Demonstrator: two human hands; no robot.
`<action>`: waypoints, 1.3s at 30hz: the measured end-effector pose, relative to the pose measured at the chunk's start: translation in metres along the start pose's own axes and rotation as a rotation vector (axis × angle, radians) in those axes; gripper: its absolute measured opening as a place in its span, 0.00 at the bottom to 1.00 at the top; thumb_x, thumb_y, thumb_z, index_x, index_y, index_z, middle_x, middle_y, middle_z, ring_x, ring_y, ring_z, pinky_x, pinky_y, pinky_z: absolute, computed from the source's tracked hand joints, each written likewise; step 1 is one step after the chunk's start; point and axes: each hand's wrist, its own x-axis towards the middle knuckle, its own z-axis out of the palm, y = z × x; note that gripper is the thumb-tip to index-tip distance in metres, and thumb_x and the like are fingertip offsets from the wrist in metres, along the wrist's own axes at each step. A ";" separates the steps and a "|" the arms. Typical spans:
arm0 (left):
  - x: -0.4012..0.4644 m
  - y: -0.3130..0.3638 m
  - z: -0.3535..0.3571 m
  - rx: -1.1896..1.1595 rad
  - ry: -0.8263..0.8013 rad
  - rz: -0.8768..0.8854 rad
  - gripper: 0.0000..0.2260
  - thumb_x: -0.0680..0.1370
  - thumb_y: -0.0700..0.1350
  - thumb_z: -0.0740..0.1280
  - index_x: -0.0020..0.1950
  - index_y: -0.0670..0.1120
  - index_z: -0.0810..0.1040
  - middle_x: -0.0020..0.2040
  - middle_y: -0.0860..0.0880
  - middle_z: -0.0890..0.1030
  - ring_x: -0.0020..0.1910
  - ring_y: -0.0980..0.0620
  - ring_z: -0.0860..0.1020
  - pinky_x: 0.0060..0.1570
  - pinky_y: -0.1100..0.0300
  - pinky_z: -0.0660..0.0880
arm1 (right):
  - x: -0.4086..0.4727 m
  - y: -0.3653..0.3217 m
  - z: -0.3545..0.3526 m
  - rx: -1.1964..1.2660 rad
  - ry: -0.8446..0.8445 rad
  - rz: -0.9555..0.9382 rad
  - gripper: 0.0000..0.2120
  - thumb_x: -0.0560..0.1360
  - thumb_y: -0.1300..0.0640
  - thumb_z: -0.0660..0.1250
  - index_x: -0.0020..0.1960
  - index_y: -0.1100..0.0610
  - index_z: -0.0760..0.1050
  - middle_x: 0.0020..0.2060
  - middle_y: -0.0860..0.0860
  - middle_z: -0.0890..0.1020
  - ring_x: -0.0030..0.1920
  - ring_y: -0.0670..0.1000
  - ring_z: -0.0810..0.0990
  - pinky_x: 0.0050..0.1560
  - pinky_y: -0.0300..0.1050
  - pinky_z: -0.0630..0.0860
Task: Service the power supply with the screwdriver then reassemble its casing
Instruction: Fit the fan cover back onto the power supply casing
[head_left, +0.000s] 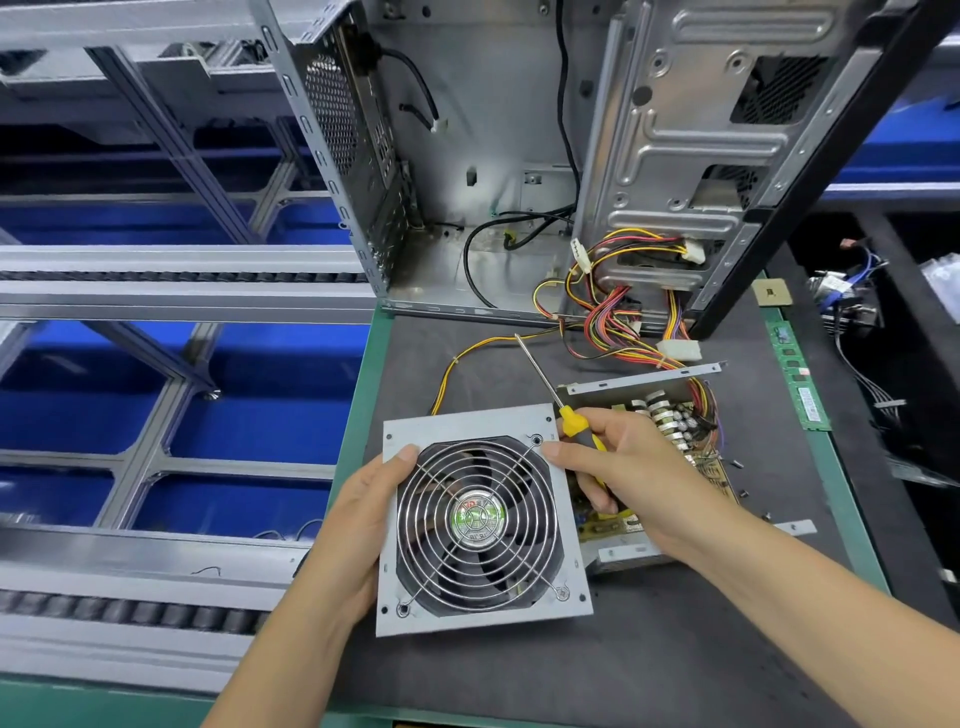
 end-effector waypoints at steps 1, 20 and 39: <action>-0.001 0.000 0.000 -0.001 0.003 0.005 0.14 0.69 0.53 0.70 0.47 0.45 0.86 0.48 0.40 0.85 0.42 0.46 0.85 0.38 0.56 0.81 | 0.000 0.000 0.000 0.003 -0.001 -0.001 0.07 0.74 0.59 0.69 0.48 0.63 0.78 0.18 0.49 0.68 0.19 0.46 0.65 0.21 0.34 0.62; 0.001 -0.001 0.001 -0.020 0.051 -0.033 0.12 0.68 0.51 0.71 0.45 0.46 0.86 0.49 0.39 0.85 0.42 0.44 0.85 0.40 0.53 0.81 | -0.002 -0.003 0.001 0.003 0.002 0.016 0.07 0.75 0.60 0.68 0.50 0.63 0.78 0.18 0.48 0.68 0.19 0.45 0.64 0.21 0.35 0.62; 0.009 -0.002 0.004 0.033 0.100 0.066 0.15 0.64 0.43 0.74 0.50 0.42 0.82 0.42 0.41 0.86 0.34 0.45 0.85 0.30 0.56 0.80 | -0.044 -0.016 -0.084 -0.467 0.292 -0.103 0.09 0.72 0.49 0.71 0.37 0.54 0.80 0.21 0.50 0.72 0.18 0.48 0.66 0.22 0.35 0.65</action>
